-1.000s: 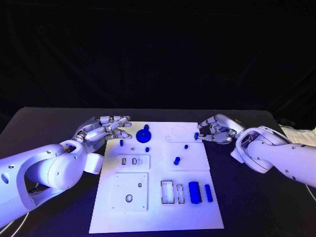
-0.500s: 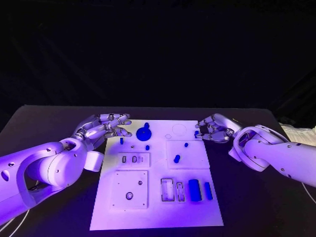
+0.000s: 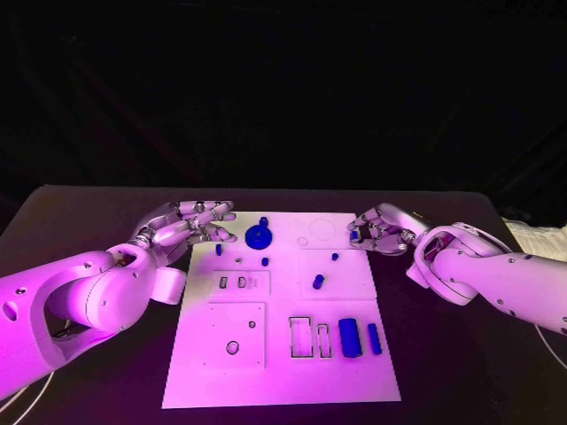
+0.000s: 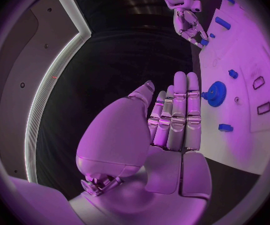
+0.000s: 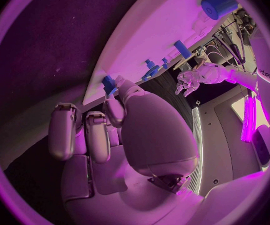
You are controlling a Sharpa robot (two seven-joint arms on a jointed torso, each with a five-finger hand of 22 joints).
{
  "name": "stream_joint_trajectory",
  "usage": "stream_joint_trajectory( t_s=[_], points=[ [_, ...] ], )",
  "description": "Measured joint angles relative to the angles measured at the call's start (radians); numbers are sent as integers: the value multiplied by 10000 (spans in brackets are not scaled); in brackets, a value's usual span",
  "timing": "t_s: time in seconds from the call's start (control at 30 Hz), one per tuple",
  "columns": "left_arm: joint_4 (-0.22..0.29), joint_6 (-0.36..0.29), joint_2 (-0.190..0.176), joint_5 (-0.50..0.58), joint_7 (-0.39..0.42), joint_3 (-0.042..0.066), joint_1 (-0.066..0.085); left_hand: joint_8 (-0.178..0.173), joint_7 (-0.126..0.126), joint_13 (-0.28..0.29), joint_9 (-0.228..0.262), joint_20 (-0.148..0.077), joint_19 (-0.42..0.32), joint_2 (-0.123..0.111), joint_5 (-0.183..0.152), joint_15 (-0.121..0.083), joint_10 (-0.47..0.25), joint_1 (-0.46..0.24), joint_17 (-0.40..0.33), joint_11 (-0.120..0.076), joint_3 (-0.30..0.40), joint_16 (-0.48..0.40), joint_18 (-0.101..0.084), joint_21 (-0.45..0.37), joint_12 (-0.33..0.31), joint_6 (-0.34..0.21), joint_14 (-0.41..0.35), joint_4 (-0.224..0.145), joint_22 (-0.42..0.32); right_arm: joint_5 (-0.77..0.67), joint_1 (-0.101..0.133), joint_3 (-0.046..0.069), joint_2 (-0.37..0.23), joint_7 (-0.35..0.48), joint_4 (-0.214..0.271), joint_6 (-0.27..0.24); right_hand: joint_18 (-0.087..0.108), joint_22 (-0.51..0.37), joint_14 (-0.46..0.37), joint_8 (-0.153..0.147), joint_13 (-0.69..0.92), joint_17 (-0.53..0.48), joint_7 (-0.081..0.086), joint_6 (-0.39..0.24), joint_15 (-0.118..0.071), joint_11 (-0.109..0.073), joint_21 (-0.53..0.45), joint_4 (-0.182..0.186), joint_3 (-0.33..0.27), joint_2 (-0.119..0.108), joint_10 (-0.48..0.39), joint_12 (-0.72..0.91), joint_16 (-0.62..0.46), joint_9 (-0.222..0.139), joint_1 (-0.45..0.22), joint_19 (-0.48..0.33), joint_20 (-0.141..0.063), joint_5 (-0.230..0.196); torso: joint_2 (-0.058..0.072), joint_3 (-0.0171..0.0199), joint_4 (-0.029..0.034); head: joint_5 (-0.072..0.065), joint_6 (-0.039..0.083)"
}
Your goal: Assemble the parts on the task board
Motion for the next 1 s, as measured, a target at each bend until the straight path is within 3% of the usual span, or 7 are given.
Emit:
stream_joint_trajectory(
  t_s=[1.0],
  points=[
    [-9,3,-6,-1,-25,0,0,0,0,0,0,0,0,0,0,0,0,0,7,0,0,0,0,0,-1,0,0,0,-3,-199,-23,7,138,-213,-140,54,0,-4,0,37,-4,6,5,65,0,0,0,-26,-27,-22,0,-1,-1,-2,-139,0,0,66,-4,6,2,-35,-13]
  ],
)
